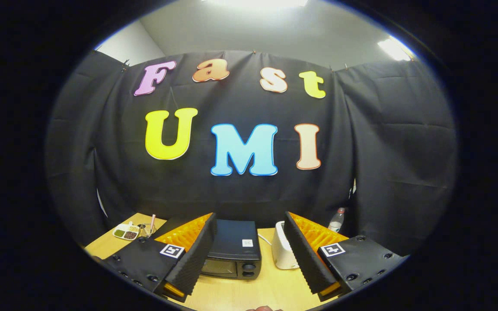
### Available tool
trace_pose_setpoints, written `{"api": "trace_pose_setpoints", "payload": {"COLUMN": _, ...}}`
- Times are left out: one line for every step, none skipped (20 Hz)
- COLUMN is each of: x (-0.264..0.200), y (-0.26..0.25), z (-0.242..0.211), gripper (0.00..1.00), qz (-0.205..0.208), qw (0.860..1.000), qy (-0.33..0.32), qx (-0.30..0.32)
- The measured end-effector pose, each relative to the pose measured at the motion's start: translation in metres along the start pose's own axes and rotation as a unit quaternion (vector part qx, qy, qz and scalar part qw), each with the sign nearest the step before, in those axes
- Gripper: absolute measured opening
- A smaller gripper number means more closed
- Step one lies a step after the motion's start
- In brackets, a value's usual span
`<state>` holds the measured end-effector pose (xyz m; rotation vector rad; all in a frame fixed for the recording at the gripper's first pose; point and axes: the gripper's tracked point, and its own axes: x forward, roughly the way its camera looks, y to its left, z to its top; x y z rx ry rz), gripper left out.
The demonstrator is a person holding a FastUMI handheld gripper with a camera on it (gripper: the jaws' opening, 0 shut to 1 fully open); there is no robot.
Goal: Open the toaster oven, put the food inside, and close the toaster oven door.
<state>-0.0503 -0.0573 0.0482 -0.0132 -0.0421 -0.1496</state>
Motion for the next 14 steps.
{"api": "trace_pose_setpoints", "payload": {"x": -0.005, "y": -0.008, "z": 0.000, "gripper": 0.98, "qz": -0.007, "qw": 1.000, "qy": -0.001, "qx": 0.002}}
{"api": "trace_pose_setpoints", "payload": {"x": -0.012, "y": -0.015, "z": -0.001, "gripper": 0.98, "qz": -0.012, "qw": 1.000, "qy": 0.003, "qx": 0.008}}
{"api": "trace_pose_setpoints", "payload": {"x": -0.018, "y": -0.023, "z": -0.004, "gripper": 0.98, "qz": -0.019, "qw": 1.000, "qy": 0.007, "qx": 0.015}}
{"api": "trace_pose_setpoints", "payload": {"x": -0.026, "y": -0.030, "z": -0.007, "gripper": 0.98, "qz": -0.028, "qw": 0.999, "qy": 0.009, "qx": 0.022}}
{"api": "trace_pose_setpoints", "payload": {"x": -0.032, "y": -0.037, "z": -0.009, "gripper": 0.98, "qz": -0.036, "qw": 0.999, "qy": 0.008, "qx": 0.028}}
{"api": "trace_pose_setpoints", "payload": {"x": -0.037, "y": -0.044, "z": -0.010, "gripper": 0.98, "qz": -0.044, "qw": 0.999, "qy": 0.004, "qx": 0.032}}
{"api": "trace_pose_setpoints", "payload": {"x": -0.038, "y": -0.049, "z": -0.012, "gripper": 0.98, "qz": -0.050, "qw": 0.998, "qy": 0.002, "qx": 0.033}}
{"api": "trace_pose_setpoints", "payload": {"x": -0.039, "y": -0.051, "z": -0.015, "gripper": 0.98, "qz": -0.052, "qw": 0.998, "qy": 0.006, "qx": 0.036}}
{"api": "trace_pose_setpoints", "payload": {"x": -0.036, "y": -0.049, "z": -0.016, "gripper": 0.98, "qz": -0.050, "qw": 0.998, "qy": 0.010, "qx": 0.041}}
{"api": "trace_pose_setpoints", "payload": {"x": -0.033, "y": -0.045, "z": -0.014, "gripper": 0.98, "qz": -0.044, "qw": 0.998, "qy": 0.008, "qx": 0.045}}
{"api": "trace_pose_setpoints", "payload": {"x": -0.031, "y": -0.042, "z": -0.009, "gripper": 0.98, "qz": -0.038, "qw": 0.998, "qy": 0.004, "qx": 0.047}}
{"api": "trace_pose_setpoints", "payload": {"x": -0.029, "y": -0.038, "z": -0.005, "gripper": 0.98, "qz": -0.035, "qw": 0.998, "qy": -0.001, "qx": 0.046}}
{"api": "trace_pose_setpoints", "payload": {"x": -0.028, "y": -0.034, "z": -0.002, "gripper": 0.98, "qz": -0.032, "qw": 0.999, "qy": -0.006, "qx": 0.042}}
{"api": "trace_pose_setpoints", "payload": {"x": -0.027, "y": -0.029, "z": -0.001, "gripper": 0.98, "qz": -0.029, "qw": 0.999, "qy": -0.009, "qx": 0.039}}
